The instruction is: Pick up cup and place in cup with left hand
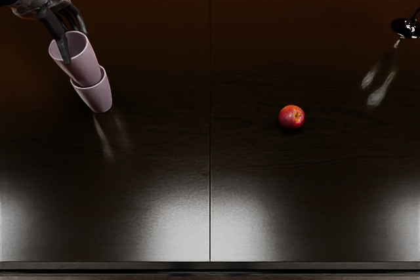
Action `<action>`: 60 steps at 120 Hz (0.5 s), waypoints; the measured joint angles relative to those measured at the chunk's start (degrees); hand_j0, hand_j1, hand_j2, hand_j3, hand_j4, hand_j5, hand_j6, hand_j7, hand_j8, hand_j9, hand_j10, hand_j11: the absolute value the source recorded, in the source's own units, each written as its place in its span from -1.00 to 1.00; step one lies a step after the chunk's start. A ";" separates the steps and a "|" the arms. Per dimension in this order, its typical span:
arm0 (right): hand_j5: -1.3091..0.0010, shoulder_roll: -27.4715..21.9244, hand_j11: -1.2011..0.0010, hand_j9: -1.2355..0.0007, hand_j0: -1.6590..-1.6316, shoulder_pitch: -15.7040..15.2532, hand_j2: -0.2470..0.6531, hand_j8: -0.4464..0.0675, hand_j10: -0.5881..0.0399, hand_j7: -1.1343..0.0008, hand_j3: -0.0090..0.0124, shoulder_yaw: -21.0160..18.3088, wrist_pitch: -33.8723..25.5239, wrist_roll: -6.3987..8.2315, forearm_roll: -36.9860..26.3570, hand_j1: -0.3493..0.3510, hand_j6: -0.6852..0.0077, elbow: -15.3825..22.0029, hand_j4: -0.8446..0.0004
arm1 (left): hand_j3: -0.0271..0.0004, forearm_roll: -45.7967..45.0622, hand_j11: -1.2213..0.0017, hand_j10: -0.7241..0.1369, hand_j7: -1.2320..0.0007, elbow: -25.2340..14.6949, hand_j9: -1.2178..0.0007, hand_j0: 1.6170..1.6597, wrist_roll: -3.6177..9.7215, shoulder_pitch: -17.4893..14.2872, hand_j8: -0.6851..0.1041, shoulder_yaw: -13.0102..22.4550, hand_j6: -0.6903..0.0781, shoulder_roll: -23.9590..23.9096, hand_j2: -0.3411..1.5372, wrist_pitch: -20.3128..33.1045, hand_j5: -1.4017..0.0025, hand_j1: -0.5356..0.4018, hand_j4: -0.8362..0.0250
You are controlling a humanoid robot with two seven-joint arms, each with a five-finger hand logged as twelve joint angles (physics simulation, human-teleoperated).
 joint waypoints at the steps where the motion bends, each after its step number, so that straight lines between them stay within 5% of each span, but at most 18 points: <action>1: 1.00 0.00 1.00 1.00 -0.93 0.00 -0.45 0.74 0.87 1.00 -0.16 0.00 0.00 0.00 0.00 -1.00 0.98 0.00 1.00 | 0.98 0.00 -0.70 -0.50 -0.75 0.01 -0.78 0.61 0.00 0.00 -0.04 0.00 -0.04 -0.02 0.20 0.00 -0.55 -0.40 -0.43; 21: 1.00 0.00 1.00 1.00 -0.93 0.00 -0.45 0.73 0.87 1.00 -0.16 0.00 0.00 0.00 0.00 -1.00 0.98 0.00 1.00 | 0.98 0.05 -0.63 -0.47 -0.68 0.02 -0.71 0.62 0.00 0.41 -0.03 -0.06 -0.04 -0.12 0.13 0.47 -0.49 -0.36 -0.42; 43: 1.00 0.00 1.00 1.00 -0.93 0.00 -0.45 0.73 0.87 1.00 -0.16 0.01 0.01 0.00 0.01 -1.00 0.98 0.00 1.00 | 0.97 0.30 0.09 -0.05 0.07 2.01 0.06 0.79 -0.03 1.58 0.17 -0.45 0.18 -1.54 -0.31 6.01 0.18 0.10 0.13; 60: 1.00 0.00 1.00 1.00 -0.93 0.00 -0.45 0.73 0.87 1.00 -0.16 0.01 0.05 0.00 0.00 -1.00 0.98 0.00 1.00 | 0.97 0.31 0.44 0.20 0.43 2.51 0.42 0.86 -0.04 1.58 0.32 -0.56 0.36 -1.45 -0.46 7.23 0.50 0.37 0.42</action>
